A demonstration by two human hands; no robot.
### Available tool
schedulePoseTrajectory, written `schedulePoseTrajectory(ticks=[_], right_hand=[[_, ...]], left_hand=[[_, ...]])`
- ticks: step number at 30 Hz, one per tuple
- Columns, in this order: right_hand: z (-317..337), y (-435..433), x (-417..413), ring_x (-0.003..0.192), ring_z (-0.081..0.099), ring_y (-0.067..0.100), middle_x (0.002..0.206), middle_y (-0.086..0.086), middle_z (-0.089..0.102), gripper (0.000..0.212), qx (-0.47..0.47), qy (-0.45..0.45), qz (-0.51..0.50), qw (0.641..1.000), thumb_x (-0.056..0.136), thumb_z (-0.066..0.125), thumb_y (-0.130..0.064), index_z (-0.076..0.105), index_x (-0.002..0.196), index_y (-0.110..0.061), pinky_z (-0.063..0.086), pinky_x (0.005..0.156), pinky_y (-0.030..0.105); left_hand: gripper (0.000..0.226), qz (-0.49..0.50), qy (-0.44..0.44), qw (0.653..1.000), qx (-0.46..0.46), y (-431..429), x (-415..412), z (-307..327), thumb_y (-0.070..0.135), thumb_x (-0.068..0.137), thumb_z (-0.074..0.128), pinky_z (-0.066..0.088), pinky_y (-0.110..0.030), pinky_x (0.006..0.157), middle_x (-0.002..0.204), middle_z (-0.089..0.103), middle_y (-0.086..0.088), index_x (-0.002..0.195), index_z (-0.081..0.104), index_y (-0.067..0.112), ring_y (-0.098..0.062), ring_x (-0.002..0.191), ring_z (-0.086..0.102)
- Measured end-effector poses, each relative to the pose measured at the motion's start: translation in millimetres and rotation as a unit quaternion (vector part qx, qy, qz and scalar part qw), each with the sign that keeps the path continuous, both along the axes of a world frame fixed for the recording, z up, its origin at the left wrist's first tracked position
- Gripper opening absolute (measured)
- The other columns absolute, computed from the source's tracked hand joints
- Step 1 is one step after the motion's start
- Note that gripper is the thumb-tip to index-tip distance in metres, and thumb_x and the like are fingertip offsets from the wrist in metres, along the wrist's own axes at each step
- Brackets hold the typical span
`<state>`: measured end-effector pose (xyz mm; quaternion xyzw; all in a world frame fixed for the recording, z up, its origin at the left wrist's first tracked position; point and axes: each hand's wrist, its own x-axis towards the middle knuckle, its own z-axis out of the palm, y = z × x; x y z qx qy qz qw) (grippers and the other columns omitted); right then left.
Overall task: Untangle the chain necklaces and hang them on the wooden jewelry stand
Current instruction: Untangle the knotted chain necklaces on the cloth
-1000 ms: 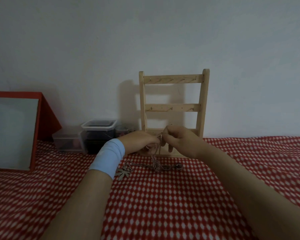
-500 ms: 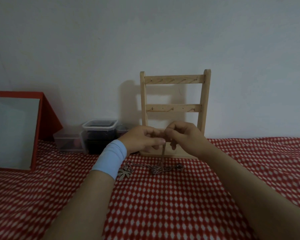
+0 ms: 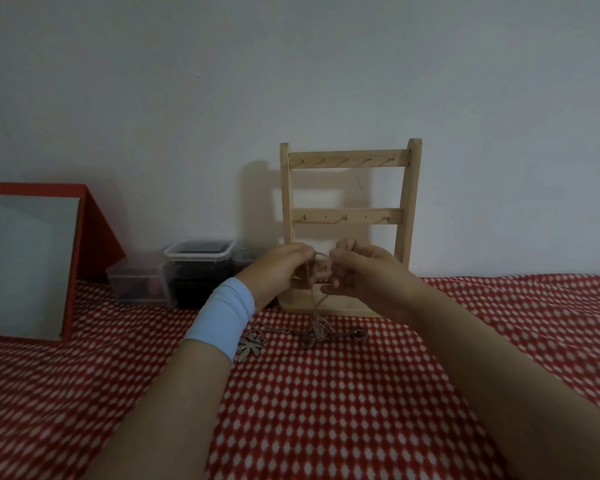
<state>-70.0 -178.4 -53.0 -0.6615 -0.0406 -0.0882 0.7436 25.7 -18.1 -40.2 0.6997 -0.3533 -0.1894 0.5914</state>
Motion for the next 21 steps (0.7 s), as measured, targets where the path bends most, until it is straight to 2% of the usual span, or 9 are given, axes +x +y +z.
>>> schedulePoseTrajectory(ticks=[2,4,7,9,10,12,15,18,21], right_hand=[[1.6,-3.2,-0.9,0.059,0.048,0.012,0.069,-0.003,0.055,0.022,-0.039,0.015,-0.010,0.999,0.092,0.070,-0.008,0.054,0.105,-0.015,0.051,0.064,0.031],[3.5,-3.4,-1.2,0.054,0.047,0.007,0.069,-0.006,0.058,0.031,-0.167,0.034,-0.061,0.983,0.087,0.074,-0.003,0.057,0.108,-0.017,0.043,0.054,0.024],[3.2,-6.1,1.4,0.058,0.055,0.001,0.076,-0.008,0.064,0.014,-0.442,0.046,-0.172,0.879,0.090,0.074,-0.014,0.066,0.095,-0.023,0.042,0.052,0.016],[2.4,-8.7,1.7,0.061,0.060,0.004,0.076,-0.009,0.071,0.012,-0.511,0.060,-0.212,0.831,0.098,0.065,-0.033,0.069,0.088,-0.026,0.048,0.055,0.021],[2.1,-9.5,1.5,0.062,0.063,0.008,0.075,-0.007,0.074,0.026,-0.487,0.070,-0.213,0.844,0.101,0.058,-0.039,0.072,0.085,-0.024,0.054,0.059,0.027],[5.3,-7.1,-0.9,0.067,0.068,0.016,0.074,0.000,0.077,0.044,-0.309,0.092,-0.177,0.930,0.106,0.046,-0.042,0.072,0.083,-0.014,0.059,0.076,0.035],[10.3,-5.1,-5.7,0.058,0.060,0.023,0.055,0.006,0.055,0.041,-0.068,0.082,-0.080,0.991,0.107,0.048,-0.033,0.062,0.078,-0.009,0.060,0.084,0.044],[11.2,-8.0,-10.5,0.049,0.037,0.014,0.055,-0.002,0.031,0.032,-0.144,0.101,-0.013,0.984,0.105,0.051,-0.028,0.063,0.084,-0.008,0.058,0.069,0.038],[17.8,-4.9,-13.5,0.052,0.041,0.010,0.056,-0.005,0.039,0.024,-0.309,0.115,-0.004,0.944,0.101,0.061,-0.023,0.070,0.108,-0.002,0.060,0.069,0.036]], left_hand=[[0.032,-0.028,0.111,0.991,-0.073,-1.2,-5.8,5.2,0.015,0.102,0.038,0.052,-0.026,0.061,0.063,0.049,-0.004,0.071,0.046,0.011,-0.017,0.061,0.051],[0.033,-0.050,0.133,0.987,-0.069,-1.1,-7.1,6.8,0.017,0.102,0.039,0.049,-0.027,0.054,0.054,0.040,0.003,0.069,0.043,0.014,-0.013,0.049,0.044],[0.029,-0.039,0.064,0.997,0.023,1.9,-3.7,7.5,0.021,0.100,0.047,0.035,-0.024,0.045,0.052,0.036,0.006,0.072,0.051,0.016,-0.010,0.043,0.033],[0.023,-0.019,-0.033,0.994,0.104,3.1,-4.5,9.3,0.027,0.097,0.055,0.033,-0.022,0.045,0.056,0.040,0.007,0.077,0.058,0.017,-0.009,0.046,0.035],[0.022,-0.008,-0.091,0.985,0.145,3.0,-5.5,10.2,0.032,0.095,0.059,0.034,-0.021,0.046,0.056,0.044,0.009,0.078,0.060,0.020,-0.007,0.047,0.038],[0.022,0.011,-0.170,0.967,0.191,1.5,-7.7,12.4,0.037,0.091,0.064,0.036,-0.018,0.048,0.052,0.048,0.016,0.074,0.059,0.024,-0.002,0.049,0.043],[0.026,-0.025,-0.128,0.974,0.183,4.6,-10.1,17.8,0.033,0.093,0.062,0.031,-0.021,0.047,0.049,0.044,0.014,0.071,0.054,0.022,-0.007,0.047,0.039],[0.023,-0.071,-0.069,0.973,0.210,16.1,-12.1,23.8,0.030,0.099,0.054,0.038,-0.023,0.047,0.049,0.041,0.007,0.082,0.055,0.015,-0.014,0.046,0.047],[0.021,-0.095,-0.049,0.955,0.277,29.1,-18.1,25.2,0.025,0.103,0.045,0.051,-0.027,0.052,0.053,0.047,0.000,0.098,0.062,0.015,-0.018,0.053,0.062]])
